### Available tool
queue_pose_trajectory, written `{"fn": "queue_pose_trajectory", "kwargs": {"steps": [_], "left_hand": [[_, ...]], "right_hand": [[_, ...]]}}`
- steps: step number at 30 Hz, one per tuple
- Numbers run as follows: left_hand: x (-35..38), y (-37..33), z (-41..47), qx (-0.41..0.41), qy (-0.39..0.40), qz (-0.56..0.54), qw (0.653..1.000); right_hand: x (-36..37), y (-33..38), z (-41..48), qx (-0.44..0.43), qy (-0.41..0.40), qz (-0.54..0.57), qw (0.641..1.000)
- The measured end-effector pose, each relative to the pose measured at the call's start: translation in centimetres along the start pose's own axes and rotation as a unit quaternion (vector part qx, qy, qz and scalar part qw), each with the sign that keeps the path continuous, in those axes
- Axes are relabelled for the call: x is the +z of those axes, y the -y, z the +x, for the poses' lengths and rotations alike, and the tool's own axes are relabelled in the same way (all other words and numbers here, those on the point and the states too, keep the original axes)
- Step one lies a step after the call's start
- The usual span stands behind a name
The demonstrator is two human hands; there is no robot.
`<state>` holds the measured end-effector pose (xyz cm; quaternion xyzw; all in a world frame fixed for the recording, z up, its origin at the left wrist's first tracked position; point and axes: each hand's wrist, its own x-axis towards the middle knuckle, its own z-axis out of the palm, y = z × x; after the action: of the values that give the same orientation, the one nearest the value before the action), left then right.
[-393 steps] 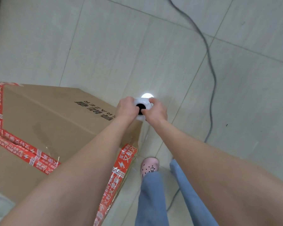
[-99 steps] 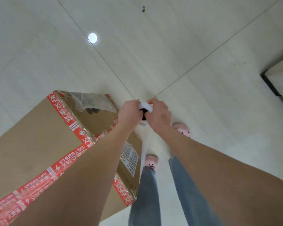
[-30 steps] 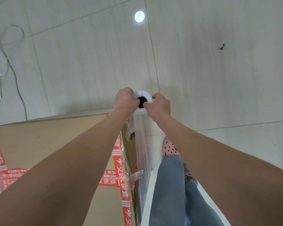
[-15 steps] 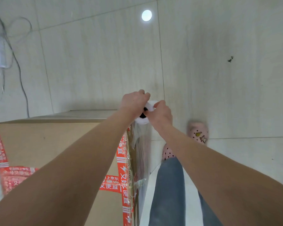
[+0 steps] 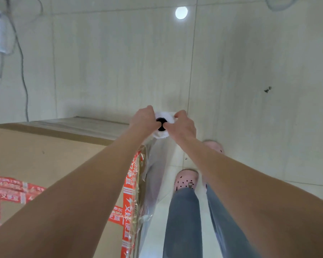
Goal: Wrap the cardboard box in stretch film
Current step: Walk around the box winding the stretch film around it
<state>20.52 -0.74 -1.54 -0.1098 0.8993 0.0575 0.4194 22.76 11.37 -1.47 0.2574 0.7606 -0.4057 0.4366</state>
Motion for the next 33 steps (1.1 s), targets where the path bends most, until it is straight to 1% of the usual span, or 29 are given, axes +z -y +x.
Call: {"fn": "queue_pose_trajectory", "kwargs": {"steps": [4,7,9,13,17,20,23,26,28,29,31,33], "left_hand": [[-0.8,-1.0,1.0,0.078,0.008,0.106,0.991],[-1.4,-0.9,1.6,0.081,0.006,0.124,0.989],[-1.8,-0.6,1.8,0.054,0.002,0.103,0.993],[-3.1,0.3,2.2,-0.019,-0.018,0.014,1.0],[-4.1,2.3,2.6,-0.093,-0.029,-0.066,0.993],[-4.2,3.7,2.8,-0.124,-0.041,-0.086,0.988],[-4.2,4.4,3.1,-0.119,-0.04,-0.088,0.988],[-4.4,4.9,3.3,-0.116,-0.031,-0.129,0.984],[-4.3,5.4,3.2,-0.106,-0.024,-0.156,0.982],[-4.3,5.5,3.1,-0.088,-0.026,-0.153,0.984],[-4.5,5.3,2.7,-0.041,-0.035,-0.096,0.994],[-4.4,5.2,2.5,-0.002,-0.049,-0.058,0.997]], "right_hand": [[0.2,1.1,0.3,-0.036,0.01,-0.02,0.999],[0.1,1.8,0.6,-0.065,-0.007,-0.067,0.996],[-0.1,2.7,1.0,-0.08,-0.008,-0.089,0.993],[-0.3,4.3,1.8,-0.082,-0.001,-0.063,0.995],[0.7,5.7,1.8,-0.076,0.062,-0.049,0.994],[1.8,6.6,2.1,-0.072,0.082,-0.041,0.993],[2.4,7.3,2.3,-0.069,0.076,-0.042,0.994],[2.7,7.7,2.2,-0.064,0.068,-0.031,0.995],[2.5,7.6,2.0,-0.044,0.061,-0.014,0.997],[2.4,7.6,2.0,-0.03,0.06,-0.014,0.998],[2.1,7.7,2.0,-0.002,0.063,-0.033,0.997],[2.2,7.8,2.1,-0.001,0.058,-0.051,0.997]]}}
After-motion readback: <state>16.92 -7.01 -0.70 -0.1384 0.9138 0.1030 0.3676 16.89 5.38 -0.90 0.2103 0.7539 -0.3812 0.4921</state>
